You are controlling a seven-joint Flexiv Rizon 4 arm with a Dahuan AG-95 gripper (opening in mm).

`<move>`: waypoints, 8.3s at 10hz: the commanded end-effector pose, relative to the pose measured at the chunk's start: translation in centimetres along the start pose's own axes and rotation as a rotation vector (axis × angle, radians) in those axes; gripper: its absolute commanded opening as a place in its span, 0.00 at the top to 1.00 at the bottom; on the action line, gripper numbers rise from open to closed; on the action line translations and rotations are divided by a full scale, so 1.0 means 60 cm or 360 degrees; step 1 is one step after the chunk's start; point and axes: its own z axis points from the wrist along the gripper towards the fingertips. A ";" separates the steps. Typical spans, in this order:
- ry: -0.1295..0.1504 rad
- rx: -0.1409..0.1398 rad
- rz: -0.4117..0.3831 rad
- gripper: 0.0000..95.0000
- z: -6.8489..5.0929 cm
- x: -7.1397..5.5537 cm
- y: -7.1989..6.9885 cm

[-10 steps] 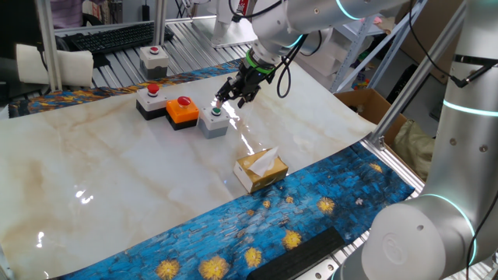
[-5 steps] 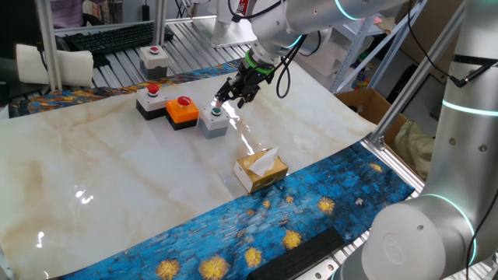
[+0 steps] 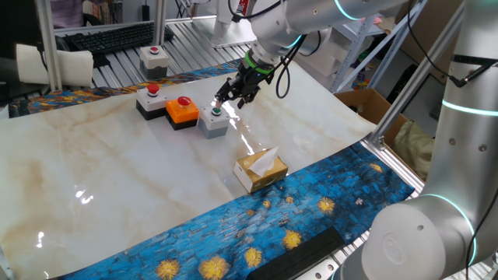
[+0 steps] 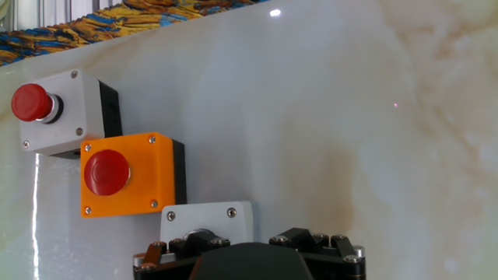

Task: Press three buttons from left to right in sequence

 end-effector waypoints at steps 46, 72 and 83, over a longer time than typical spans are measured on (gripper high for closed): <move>-0.0040 0.0041 -0.0022 0.20 0.009 0.004 -0.004; -0.0042 0.0094 -0.0044 1.00 -0.046 0.022 0.050; -0.0041 0.0092 0.0107 1.00 -0.042 0.042 0.146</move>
